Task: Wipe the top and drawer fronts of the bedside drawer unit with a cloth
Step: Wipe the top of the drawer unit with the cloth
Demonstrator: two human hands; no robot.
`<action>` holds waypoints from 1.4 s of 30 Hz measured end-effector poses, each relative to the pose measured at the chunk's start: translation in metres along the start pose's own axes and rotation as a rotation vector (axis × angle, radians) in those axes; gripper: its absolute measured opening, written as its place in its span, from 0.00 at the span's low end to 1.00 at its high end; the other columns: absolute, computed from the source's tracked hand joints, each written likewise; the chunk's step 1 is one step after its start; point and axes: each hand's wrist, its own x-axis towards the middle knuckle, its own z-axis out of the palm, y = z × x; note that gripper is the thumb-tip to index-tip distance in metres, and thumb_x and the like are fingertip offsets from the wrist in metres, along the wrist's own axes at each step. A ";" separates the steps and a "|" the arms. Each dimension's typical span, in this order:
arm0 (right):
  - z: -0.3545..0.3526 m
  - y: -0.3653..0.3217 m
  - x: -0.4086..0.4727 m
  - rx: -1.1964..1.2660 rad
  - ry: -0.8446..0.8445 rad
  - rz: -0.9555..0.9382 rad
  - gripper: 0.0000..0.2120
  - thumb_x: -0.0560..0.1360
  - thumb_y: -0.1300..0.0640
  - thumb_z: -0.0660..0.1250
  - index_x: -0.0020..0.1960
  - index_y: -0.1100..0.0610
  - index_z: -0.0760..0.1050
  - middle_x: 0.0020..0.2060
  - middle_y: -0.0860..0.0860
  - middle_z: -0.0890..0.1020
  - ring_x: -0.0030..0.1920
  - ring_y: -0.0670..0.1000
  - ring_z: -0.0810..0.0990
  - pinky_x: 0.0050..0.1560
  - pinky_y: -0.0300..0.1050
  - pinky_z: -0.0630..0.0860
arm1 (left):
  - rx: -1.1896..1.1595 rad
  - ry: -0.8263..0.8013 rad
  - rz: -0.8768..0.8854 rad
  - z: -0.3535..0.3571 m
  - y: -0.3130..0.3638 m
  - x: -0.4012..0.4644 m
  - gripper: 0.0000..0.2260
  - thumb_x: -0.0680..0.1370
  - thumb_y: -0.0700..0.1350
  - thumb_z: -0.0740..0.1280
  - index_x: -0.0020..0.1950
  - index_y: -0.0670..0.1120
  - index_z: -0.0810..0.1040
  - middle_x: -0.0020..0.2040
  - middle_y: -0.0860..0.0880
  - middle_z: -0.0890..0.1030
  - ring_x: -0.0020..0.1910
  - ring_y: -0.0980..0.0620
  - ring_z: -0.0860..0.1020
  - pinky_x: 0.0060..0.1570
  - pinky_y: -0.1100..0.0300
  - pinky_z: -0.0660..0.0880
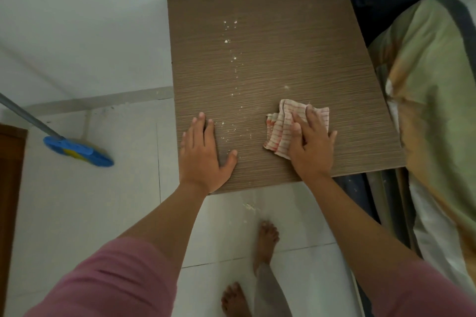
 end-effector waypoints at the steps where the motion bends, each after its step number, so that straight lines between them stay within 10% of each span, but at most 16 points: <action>1: 0.001 0.001 0.000 -0.022 -0.011 -0.002 0.19 0.80 0.47 0.55 0.68 0.51 0.71 0.74 0.50 0.62 0.75 0.48 0.54 0.71 0.61 0.40 | 0.001 -0.011 -0.006 -0.001 0.000 0.000 0.38 0.73 0.64 0.57 0.74 0.40 0.59 0.76 0.42 0.57 0.75 0.43 0.55 0.71 0.47 0.50; 9: 0.002 0.000 0.000 -0.235 -0.117 -0.099 0.23 0.78 0.44 0.55 0.71 0.47 0.65 0.75 0.53 0.59 0.75 0.57 0.53 0.68 0.63 0.48 | -0.071 -0.011 -0.049 -0.010 0.004 0.015 0.33 0.72 0.60 0.59 0.66 0.36 0.70 0.69 0.37 0.68 0.68 0.39 0.66 0.67 0.42 0.63; 15: 0.007 0.007 -0.022 -0.134 -0.159 -0.286 0.20 0.79 0.47 0.54 0.69 0.50 0.69 0.70 0.51 0.68 0.72 0.51 0.61 0.67 0.62 0.60 | -0.005 -0.032 -0.090 -0.010 -0.001 0.040 0.33 0.76 0.58 0.54 0.74 0.38 0.59 0.76 0.41 0.58 0.74 0.42 0.56 0.71 0.44 0.50; 26: 0.005 0.008 -0.038 -0.025 -0.268 -0.311 0.19 0.79 0.52 0.54 0.68 0.51 0.70 0.70 0.50 0.69 0.72 0.48 0.59 0.70 0.58 0.52 | -0.004 -0.023 -0.073 -0.006 -0.006 0.040 0.33 0.76 0.58 0.57 0.75 0.39 0.58 0.77 0.42 0.56 0.75 0.44 0.53 0.72 0.45 0.49; 35: 0.007 -0.005 -0.071 0.043 -0.178 -0.290 0.18 0.77 0.54 0.55 0.63 0.55 0.75 0.64 0.55 0.76 0.67 0.49 0.66 0.64 0.67 0.67 | -0.027 0.008 -0.051 -0.004 -0.007 0.040 0.32 0.77 0.57 0.57 0.75 0.40 0.57 0.77 0.42 0.56 0.75 0.44 0.53 0.72 0.45 0.47; 42: -0.012 -0.017 -0.093 0.047 -0.433 -0.274 0.19 0.74 0.61 0.59 0.64 0.53 0.75 0.66 0.52 0.74 0.68 0.53 0.70 0.66 0.51 0.68 | -0.028 0.013 -0.040 -0.004 -0.009 0.038 0.32 0.77 0.57 0.56 0.75 0.40 0.57 0.77 0.42 0.55 0.75 0.44 0.52 0.72 0.47 0.46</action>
